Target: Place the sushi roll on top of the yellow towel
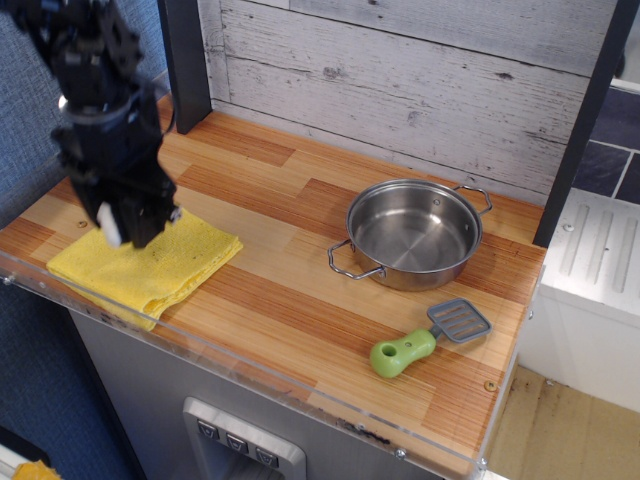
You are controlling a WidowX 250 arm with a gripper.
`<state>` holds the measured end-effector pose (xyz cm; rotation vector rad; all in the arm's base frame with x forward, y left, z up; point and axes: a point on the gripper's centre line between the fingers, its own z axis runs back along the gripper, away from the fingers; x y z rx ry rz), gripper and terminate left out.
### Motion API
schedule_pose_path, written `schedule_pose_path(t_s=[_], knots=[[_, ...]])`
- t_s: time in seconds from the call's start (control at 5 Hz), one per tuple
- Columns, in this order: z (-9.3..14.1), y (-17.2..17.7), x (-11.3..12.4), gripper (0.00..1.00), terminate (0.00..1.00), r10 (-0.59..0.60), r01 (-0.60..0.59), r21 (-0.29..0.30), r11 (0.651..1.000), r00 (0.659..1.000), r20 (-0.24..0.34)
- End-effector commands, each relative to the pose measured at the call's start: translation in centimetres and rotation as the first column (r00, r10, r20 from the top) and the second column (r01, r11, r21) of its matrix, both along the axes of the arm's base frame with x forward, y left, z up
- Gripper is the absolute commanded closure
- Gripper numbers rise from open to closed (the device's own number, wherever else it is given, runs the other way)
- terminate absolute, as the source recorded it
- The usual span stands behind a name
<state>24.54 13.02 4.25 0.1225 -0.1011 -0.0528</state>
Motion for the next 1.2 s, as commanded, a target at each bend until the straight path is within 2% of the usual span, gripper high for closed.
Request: schedule_pose_path(t_s=[0.0,0.2,0.4,0.6,0.8,1.0], knots=[[-0.4,0.5,-1.0,1.0,0.0,0.037,-0.037,0.05,0.998,0.999,0.005],[-0.2,0.2,-1.1,0.0,0.0,0.09,-0.089,0.081,0.993,0.996,0.003],[0.3,0.1,-1.2,0.0,0.0,0.108,-0.104,0.116,0.988,0.994,-0.032],[1.7,0.1,-1.1,0.0,0.0,0.084,-0.078,0.133,0.988,0.996,-0.041],[3.3,-0.2,-0.5,0.0,0.0,0.056,-0.057,0.098,0.994,0.998,0.008],[5.0,-0.5,-0.3,0.0,0.0,0.043,-0.049,0.098,0.994,0.997,0.068]])
